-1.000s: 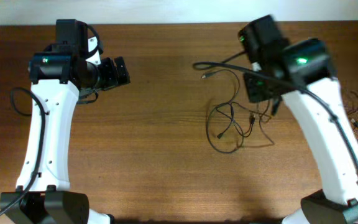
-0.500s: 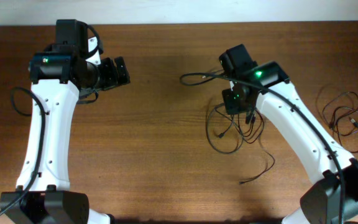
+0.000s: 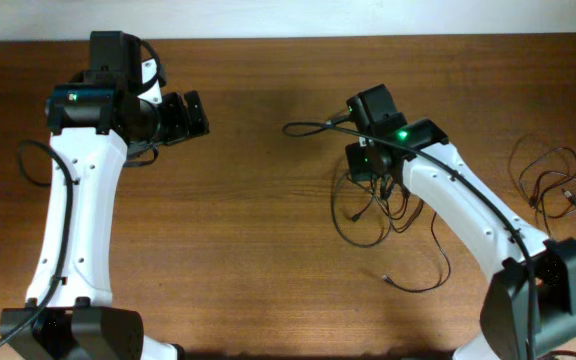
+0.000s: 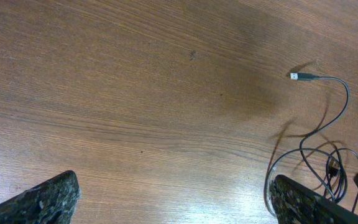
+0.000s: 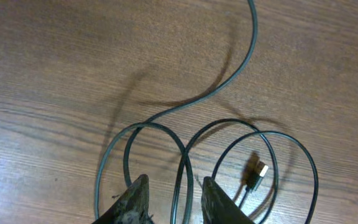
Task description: Untangle cables
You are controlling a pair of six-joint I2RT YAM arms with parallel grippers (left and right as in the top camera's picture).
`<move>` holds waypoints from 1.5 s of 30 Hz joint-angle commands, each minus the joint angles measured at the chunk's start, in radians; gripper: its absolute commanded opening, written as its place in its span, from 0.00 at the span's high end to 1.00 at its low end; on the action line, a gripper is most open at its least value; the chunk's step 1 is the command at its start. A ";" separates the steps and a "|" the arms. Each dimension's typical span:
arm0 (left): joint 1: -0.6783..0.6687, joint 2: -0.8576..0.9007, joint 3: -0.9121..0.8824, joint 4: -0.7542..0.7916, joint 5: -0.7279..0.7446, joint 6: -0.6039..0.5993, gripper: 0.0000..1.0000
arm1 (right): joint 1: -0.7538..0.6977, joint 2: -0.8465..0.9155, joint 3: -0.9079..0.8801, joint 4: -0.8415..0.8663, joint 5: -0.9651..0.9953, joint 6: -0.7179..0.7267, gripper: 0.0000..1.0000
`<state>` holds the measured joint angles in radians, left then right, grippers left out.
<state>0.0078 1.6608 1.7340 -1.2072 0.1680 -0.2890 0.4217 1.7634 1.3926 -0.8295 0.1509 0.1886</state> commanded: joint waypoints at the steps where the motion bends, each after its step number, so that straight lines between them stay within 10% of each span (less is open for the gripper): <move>1: 0.002 0.002 0.008 0.002 -0.004 -0.003 0.01 | 0.002 0.058 -0.009 0.021 -0.009 0.011 0.72; 29: 0.002 0.002 0.008 0.002 -0.004 -0.003 0.01 | 0.003 0.102 -0.009 -0.098 -0.014 0.011 0.80; 33: 0.002 0.002 0.008 0.002 -0.005 -0.003 0.01 | 0.003 0.101 -0.008 -0.097 -0.030 0.011 0.96; 45: 0.002 0.002 0.008 0.002 -0.004 -0.003 0.01 | 0.003 -0.094 0.415 -0.254 -0.219 0.002 0.96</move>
<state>0.0078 1.6608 1.7340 -1.2072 0.1680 -0.2890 0.4217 1.7729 1.6794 -1.0473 -0.0402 0.1940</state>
